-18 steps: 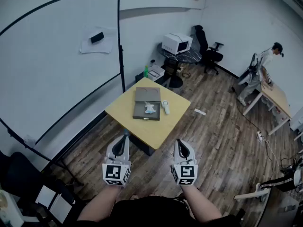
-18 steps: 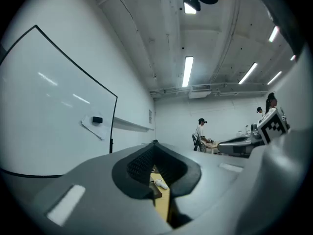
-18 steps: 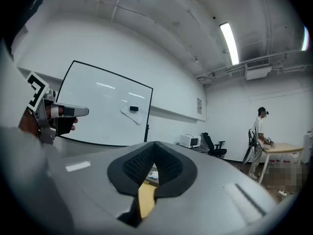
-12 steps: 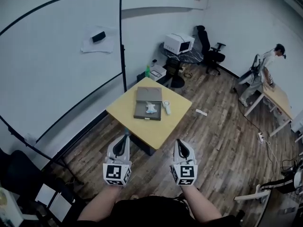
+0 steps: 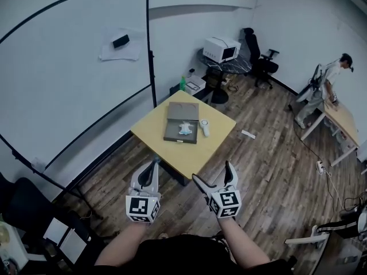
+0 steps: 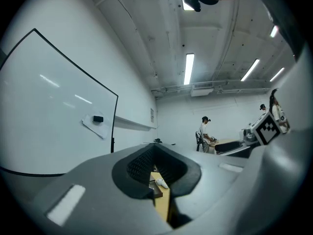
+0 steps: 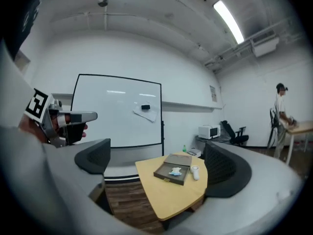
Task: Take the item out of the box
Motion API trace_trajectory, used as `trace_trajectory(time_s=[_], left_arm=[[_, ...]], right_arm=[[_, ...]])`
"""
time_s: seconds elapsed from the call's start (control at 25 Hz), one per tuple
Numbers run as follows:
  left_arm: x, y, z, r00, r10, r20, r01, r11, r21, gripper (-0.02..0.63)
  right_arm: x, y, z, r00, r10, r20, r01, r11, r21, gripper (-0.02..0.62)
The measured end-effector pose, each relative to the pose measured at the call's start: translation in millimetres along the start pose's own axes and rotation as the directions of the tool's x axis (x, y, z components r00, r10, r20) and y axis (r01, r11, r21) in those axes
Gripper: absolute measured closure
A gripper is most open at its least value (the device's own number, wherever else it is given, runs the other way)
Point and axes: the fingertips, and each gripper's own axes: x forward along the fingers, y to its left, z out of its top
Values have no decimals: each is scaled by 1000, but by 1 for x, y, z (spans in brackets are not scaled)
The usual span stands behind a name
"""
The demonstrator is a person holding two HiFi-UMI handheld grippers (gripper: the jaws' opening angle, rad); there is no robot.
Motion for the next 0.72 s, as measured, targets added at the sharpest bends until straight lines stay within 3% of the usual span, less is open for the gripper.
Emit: trace_trajectory(time_s=[0.4,0.72], left_arm=[[30,-14,-10,999,37,-10,-37,999,20,606],[62,8,-17,998,57,-9,-57,998,34,606]], right_arm=[[9,-27,9,998,52,34,-51,998,-35,-2],[53,-20,1,992,128,-3,-128,990,-63,-3]])
